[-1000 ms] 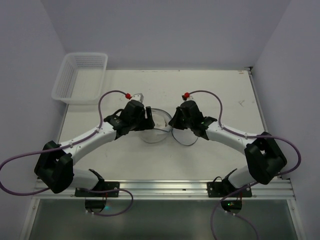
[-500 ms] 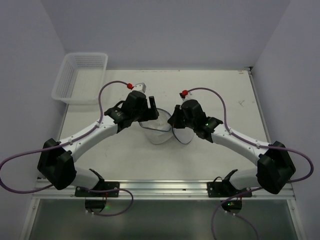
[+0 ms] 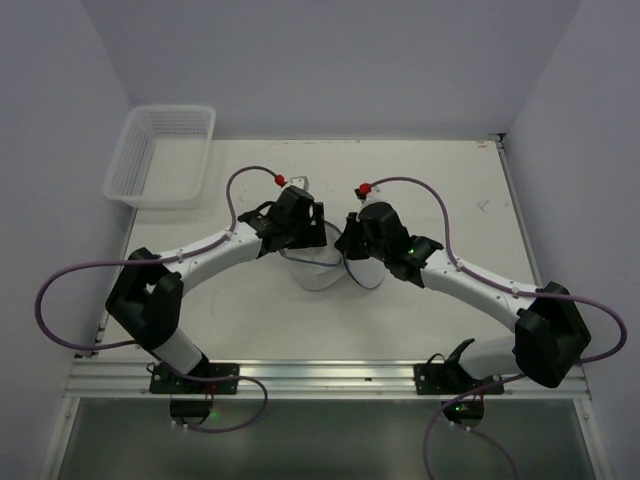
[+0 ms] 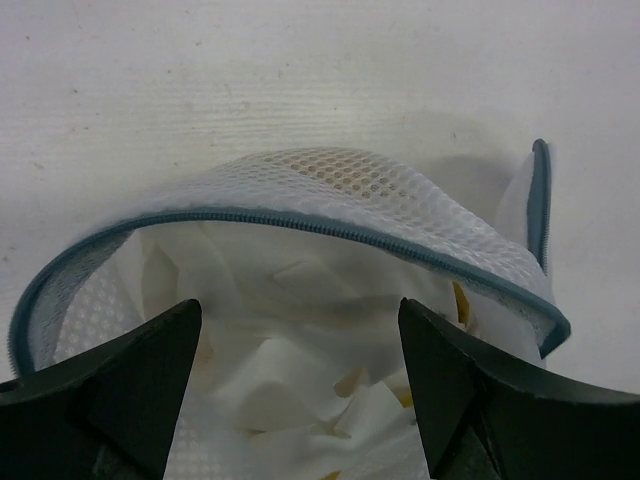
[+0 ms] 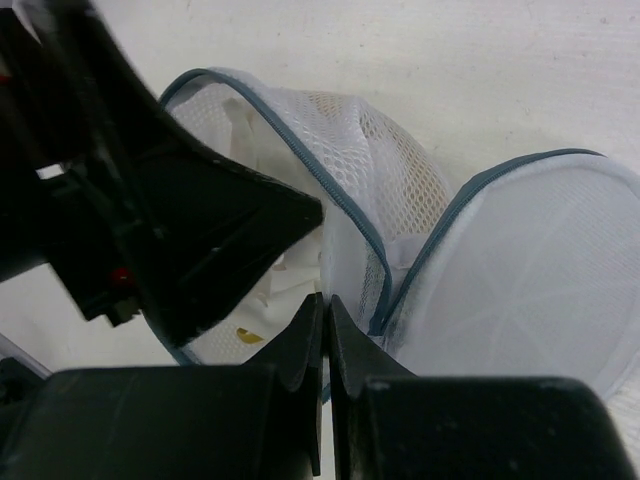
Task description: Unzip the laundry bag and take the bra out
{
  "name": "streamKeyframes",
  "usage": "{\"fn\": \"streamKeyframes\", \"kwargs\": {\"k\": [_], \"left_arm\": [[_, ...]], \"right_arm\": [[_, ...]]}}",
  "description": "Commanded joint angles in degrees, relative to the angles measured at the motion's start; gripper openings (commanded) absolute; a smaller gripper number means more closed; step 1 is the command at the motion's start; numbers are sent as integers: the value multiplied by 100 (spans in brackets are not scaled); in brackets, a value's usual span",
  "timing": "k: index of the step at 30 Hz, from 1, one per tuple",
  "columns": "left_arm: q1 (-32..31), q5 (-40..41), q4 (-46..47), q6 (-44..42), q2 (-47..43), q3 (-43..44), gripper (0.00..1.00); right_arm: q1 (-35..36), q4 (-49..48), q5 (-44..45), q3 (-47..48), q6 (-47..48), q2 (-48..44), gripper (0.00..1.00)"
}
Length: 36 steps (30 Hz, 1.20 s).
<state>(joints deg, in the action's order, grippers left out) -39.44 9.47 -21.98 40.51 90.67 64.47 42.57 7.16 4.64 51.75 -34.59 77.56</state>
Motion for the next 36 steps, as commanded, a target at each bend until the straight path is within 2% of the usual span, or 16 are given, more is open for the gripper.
{"fn": "streamKeyframes", "kwargs": {"k": [1,5,8,11,12,14,15,16,24,30,31,36], "left_arm": [[-99,125,88,211,292,303,84],[-178,107,246,421,609,295,83],[-178,72,492,650,750,32,74],[-187,37,765,774,750,-206,51],[-178,46,817,774,733,-233,34],[-178,107,835,757,689,-259,17],[-178,133,835,748,601,-259,3],[-178,160,862,722,540,-277,0],[-169,-288,1020,397,-706,-312,0],[-152,-938,1160,299,-1533,-443,0],[-134,-1261,1195,343,-1613,-574,0],[15,-1764,1398,379,-2280,-971,0]], "right_arm": [[76,-74,168,248,128,22,0],[147,-127,160,204,128,66,0],[182,-162,151,178,101,75,0],[226,-153,177,152,93,66,0],[226,-153,177,143,58,49,0],[226,-162,203,73,31,31,0],[226,-162,247,46,5,14,0],[226,-153,274,3,-13,-13,0],[226,118,643,-95,-83,-39,0],[182,163,801,-191,-66,-83,0],[173,172,801,-200,-66,-92,0],[155,225,854,-209,22,-162,0]]}}
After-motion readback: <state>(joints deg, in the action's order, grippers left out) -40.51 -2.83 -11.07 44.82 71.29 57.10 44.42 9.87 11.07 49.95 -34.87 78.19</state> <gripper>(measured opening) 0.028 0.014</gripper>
